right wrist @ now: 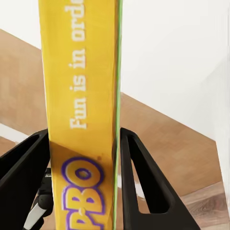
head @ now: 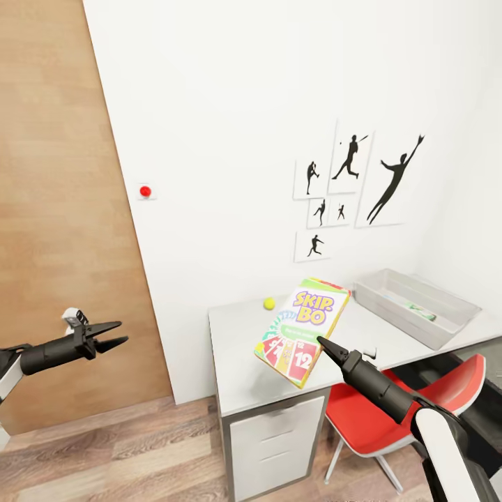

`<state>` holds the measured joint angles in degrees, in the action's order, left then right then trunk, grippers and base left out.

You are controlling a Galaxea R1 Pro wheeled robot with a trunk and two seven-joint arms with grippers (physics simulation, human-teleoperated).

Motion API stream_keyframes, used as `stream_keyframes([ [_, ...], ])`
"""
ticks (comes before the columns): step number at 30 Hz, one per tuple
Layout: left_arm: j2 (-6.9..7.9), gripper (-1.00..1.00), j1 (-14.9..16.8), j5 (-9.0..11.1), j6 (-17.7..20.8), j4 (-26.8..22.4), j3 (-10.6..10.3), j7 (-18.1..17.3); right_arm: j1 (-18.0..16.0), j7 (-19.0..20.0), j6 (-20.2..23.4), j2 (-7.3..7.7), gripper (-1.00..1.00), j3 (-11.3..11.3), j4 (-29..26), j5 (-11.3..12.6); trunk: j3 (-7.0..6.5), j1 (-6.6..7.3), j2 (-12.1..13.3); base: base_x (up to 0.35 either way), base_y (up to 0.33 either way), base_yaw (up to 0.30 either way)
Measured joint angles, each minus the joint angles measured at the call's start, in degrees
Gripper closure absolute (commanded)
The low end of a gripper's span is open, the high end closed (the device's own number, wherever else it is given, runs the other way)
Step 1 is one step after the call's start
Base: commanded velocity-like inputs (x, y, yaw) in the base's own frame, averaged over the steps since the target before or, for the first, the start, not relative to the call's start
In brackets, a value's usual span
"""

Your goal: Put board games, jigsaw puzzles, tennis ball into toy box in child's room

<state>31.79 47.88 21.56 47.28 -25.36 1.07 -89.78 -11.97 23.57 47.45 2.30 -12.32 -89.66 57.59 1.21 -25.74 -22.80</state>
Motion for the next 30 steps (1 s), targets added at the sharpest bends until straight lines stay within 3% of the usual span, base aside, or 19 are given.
stream_keyframes([
  [30,0.07,-1.00,0.02,0.02,-0.08,-0.21,-0.03,-0.01,-0.04,0.60,-0.15,-0.09,1.00,-0.09,-0.01,-0.03,-1.54,-0.02,-0.08,0.000,0.000,-0.205],
])
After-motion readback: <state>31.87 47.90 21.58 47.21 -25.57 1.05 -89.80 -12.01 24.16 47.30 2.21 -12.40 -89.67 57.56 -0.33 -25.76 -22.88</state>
